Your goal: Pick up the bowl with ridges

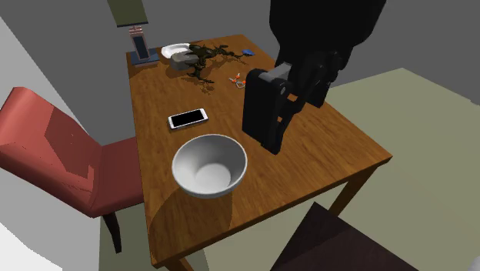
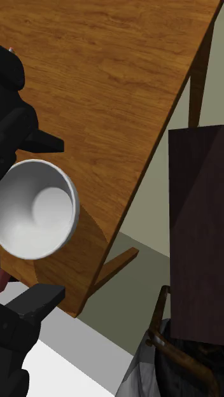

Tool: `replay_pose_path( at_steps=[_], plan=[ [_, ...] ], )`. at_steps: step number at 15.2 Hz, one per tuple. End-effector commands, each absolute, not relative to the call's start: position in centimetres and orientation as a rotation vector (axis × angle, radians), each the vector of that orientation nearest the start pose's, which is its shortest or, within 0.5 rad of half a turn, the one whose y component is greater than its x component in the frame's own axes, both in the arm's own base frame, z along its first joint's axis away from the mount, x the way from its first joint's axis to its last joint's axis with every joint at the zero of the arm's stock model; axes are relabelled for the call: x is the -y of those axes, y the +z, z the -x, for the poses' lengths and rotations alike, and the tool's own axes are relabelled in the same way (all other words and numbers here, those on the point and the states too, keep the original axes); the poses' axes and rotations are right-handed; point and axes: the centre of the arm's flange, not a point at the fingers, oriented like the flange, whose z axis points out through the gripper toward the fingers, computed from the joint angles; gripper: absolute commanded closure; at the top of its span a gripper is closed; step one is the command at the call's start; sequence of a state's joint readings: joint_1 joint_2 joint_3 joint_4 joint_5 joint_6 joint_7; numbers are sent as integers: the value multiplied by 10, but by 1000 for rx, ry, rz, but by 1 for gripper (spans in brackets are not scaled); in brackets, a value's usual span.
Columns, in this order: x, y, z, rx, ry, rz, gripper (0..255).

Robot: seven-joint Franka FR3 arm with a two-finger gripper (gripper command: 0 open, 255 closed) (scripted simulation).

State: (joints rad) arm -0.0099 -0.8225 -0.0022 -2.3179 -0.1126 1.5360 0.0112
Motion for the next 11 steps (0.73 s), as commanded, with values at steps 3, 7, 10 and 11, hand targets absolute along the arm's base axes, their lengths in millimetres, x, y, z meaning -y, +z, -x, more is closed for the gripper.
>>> replay_pose_path(
  at_steps=[3, 7, 10, 11],
  plan=[
    [9, 597, -308, -47, -82, 3252, 0],
    [-4, 557, -337, -47, -115, 3251, 0],
    [-14, 527, -359, -48, -140, 3251, 0],
    [-18, 518, -367, -48, -148, 3251, 0]
  ],
)
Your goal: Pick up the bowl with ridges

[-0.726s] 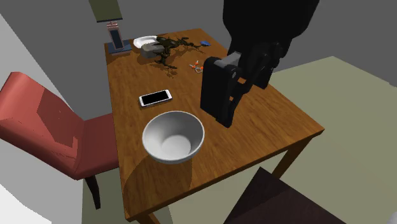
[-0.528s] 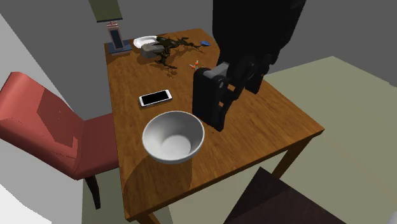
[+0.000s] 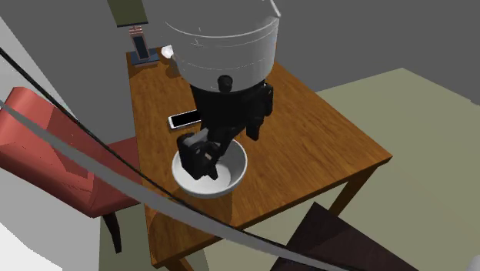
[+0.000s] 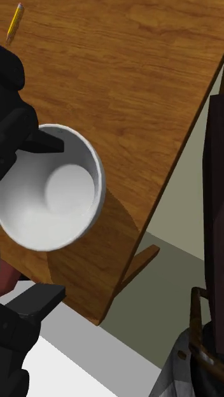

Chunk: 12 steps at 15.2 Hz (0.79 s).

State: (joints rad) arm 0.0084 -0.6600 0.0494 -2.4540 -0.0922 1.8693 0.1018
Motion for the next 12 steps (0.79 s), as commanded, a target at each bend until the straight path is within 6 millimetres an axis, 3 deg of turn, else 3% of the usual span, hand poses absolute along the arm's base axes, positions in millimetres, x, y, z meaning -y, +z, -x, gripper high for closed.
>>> replay_pose_path(
  at_steps=[1, 12],
  plan=[
    [-21, 508, -374, -48, -157, 3251, 0],
    [-58, 403, -461, -49, -247, 3248, 0]
  ],
)
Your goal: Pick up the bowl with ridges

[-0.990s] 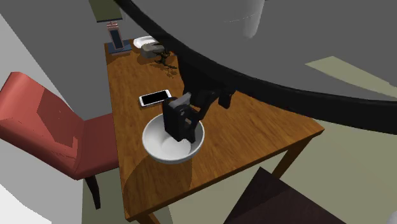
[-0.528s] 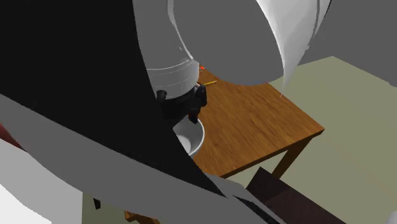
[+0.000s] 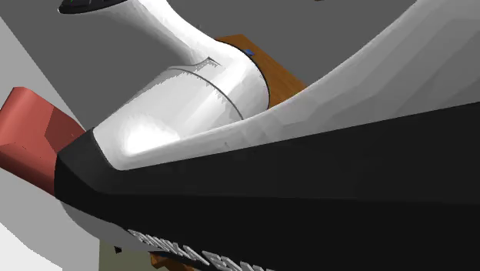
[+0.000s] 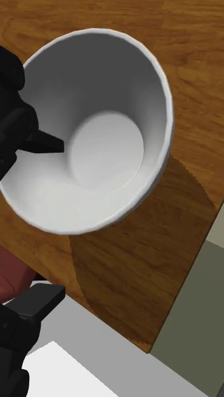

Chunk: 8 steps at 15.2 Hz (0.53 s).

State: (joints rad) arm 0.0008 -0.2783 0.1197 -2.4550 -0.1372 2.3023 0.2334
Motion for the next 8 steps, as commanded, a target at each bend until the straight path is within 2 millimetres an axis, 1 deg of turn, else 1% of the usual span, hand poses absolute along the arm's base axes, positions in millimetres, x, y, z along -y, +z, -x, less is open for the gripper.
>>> replay_pose_path(
  at_steps=[1, 2, 8],
  plan=[
    [-61, 394, -469, -49, -255, 3247, 0],
    [-62, 392, -470, -49, -257, 3247, 0],
    [-62, 361, -470, -49, -257, 3247, 0]
  ],
)
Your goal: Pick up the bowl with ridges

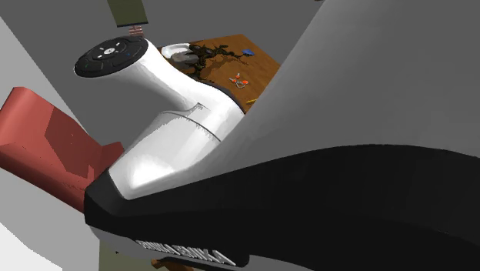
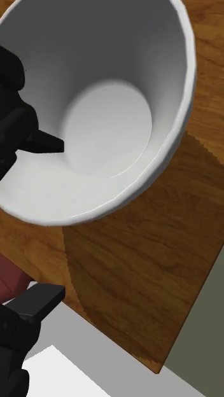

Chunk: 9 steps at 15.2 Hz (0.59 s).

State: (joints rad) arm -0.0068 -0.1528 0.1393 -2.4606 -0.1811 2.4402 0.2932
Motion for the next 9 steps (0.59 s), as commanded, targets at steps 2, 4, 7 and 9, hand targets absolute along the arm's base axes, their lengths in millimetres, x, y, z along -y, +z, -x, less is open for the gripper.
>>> replay_pose_path(
  at_steps=[2, 4, 7, 9],
  plan=[
    [-62, 352, -470, -49, -257, 3247, 0],
    [-62, 352, -470, -49, -257, 3247, 255],
    [-62, 352, -471, -49, -257, 3247, 255],
    [-62, 352, -471, -49, -257, 3247, 255]
  ],
)
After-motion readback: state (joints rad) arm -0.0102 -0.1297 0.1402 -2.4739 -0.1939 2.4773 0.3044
